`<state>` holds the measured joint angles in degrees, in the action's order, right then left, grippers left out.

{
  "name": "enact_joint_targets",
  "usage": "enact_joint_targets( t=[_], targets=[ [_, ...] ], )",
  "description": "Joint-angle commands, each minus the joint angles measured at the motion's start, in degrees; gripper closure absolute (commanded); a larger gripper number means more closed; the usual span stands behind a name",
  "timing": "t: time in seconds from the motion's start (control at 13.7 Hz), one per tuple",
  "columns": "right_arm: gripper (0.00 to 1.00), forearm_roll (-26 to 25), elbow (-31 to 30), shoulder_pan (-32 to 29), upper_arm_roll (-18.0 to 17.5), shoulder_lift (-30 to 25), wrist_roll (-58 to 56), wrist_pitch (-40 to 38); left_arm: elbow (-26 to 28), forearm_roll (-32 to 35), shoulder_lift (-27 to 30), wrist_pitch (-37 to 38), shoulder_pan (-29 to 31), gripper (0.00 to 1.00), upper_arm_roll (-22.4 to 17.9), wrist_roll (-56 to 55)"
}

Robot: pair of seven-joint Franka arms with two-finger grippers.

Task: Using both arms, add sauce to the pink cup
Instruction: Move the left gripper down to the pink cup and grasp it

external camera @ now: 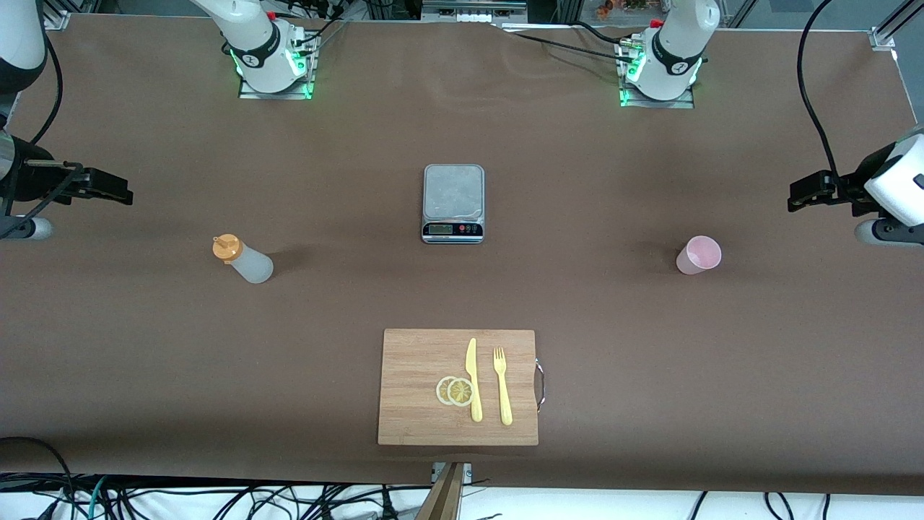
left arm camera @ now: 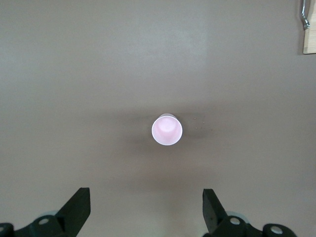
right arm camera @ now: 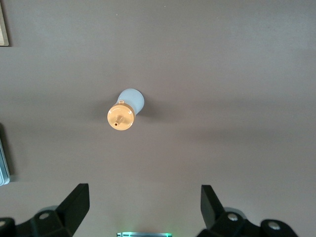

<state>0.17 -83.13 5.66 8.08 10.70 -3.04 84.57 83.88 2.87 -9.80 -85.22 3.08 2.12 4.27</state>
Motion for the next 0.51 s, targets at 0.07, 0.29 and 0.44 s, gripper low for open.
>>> enact_joint_targets(
  t=[0.07,0.29,0.44],
  targets=[
    [0.0,0.53,1.39,-0.12,0.09,0.46,0.14,-0.54,3.9,1.61,-0.57,-3.01,0.43,0.0,0.17,0.48],
    [0.0,0.53,1.39,-0.12,0.18,0.46,0.14,-0.54,13.38,2.49,1.27,-12.39,2.53,0.0,0.25,1.09],
    [0.0,0.53,1.39,-0.12,0.09,0.46,0.14,-0.54,19.1,2.32,1.19,-18.73,3.86,0.0,0.34,1.18]
  ],
)
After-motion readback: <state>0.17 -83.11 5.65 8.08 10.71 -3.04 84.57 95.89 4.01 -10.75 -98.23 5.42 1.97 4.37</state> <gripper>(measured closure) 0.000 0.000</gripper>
